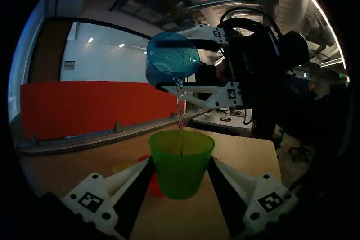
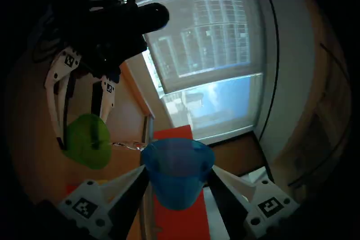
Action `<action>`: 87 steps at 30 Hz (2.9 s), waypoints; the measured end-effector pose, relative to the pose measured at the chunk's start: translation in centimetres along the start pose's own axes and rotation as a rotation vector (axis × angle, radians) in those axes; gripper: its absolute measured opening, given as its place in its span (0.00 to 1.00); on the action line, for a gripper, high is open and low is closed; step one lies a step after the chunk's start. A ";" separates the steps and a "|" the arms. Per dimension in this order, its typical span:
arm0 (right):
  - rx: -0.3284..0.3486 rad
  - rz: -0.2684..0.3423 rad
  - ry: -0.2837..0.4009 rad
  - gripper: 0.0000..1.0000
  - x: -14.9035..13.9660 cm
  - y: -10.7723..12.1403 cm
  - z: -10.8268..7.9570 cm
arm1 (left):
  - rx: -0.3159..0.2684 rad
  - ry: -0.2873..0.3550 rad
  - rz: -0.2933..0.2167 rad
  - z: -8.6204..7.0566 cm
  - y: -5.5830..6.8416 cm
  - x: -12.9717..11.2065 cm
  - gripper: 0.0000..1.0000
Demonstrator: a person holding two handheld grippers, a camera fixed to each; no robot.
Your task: Pour water
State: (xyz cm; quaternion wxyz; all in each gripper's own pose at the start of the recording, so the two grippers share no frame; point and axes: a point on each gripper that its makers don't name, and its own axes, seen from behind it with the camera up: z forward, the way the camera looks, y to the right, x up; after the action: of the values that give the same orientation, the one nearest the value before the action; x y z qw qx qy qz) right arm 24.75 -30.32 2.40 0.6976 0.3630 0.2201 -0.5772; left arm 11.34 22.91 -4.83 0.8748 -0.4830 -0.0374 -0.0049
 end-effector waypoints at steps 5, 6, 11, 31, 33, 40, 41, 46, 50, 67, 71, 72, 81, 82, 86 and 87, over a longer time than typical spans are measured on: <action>-0.006 -0.020 -0.002 0.86 -0.1 0.2 0.1 | 0.000 -0.001 0.016 -0.1 0.2 0.2 0.81; -0.007 -0.024 -0.002 0.86 -0.1 0.3 0.1 | 0.001 -0.002 0.017 -0.1 0.2 0.2 0.81; -0.011 -0.045 -0.002 0.86 -0.1 0.4 0.2 | 0.006 0.000 0.015 0.0 0.0 0.2 0.81; -0.026 -0.106 -0.004 0.86 -0.2 1.4 0.0 | 0.005 0.001 0.014 -0.1 0.0 0.4 0.81; -0.027 -0.112 -0.004 0.86 -0.3 1.4 0.0 | 0.006 0.001 0.014 -0.1 0.0 0.3 0.81; -0.028 -0.132 -0.005 0.86 -0.3 1.6 0.0 | 0.007 -0.002 0.017 -0.1 0.1 0.3 0.81; -0.028 -0.134 -0.005 0.86 -0.3 1.6 0.0 | 0.007 -0.002 0.018 -0.1 0.1 0.4 0.81; -0.032 -0.150 -0.005 0.87 -0.2 1.7 0.0 | 0.005 0.000 0.016 -0.1 0.1 0.5 0.81; -0.032 -0.164 -0.007 0.86 -0.2 1.8 0.0 | 0.005 -0.001 0.017 -0.1 0.1 0.4 0.81; -0.033 -0.222 -0.011 0.86 -0.1 1.7 0.0 | 0.004 -0.001 0.017 0.0 0.1 0.5 0.81; -0.030 -0.244 -0.013 0.86 0.0 1.6 -0.1 | 0.005 0.000 0.018 0.0 0.2 0.5 0.81; -0.029 -0.251 -0.013 0.86 0.1 1.5 -0.1 | 0.005 -0.001 0.019 0.0 0.1 0.5 0.81; -0.028 -0.300 -0.014 0.86 0.6 1.2 -0.1 | 0.008 0.000 0.018 -0.1 0.1 0.4 0.81; -0.029 -0.303 -0.014 0.86 0.7 1.2 -0.1 | 0.007 0.000 0.018 -0.1 0.1 0.4 0.81; -0.030 -0.309 -0.012 0.86 0.9 1.2 -0.1 | 0.008 0.000 0.020 -0.1 0.1 0.4 0.81; -0.030 -0.310 -0.011 0.86 0.9 1.2 -0.1 | 0.008 0.000 0.020 -0.1 0.1 0.4 0.81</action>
State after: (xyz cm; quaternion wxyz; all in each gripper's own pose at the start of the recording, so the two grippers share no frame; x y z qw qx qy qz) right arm 26.16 -30.79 1.99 0.6068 0.3108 0.2782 -0.6766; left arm 11.76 22.89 -4.98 0.8767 -0.4800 -0.0327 0.0042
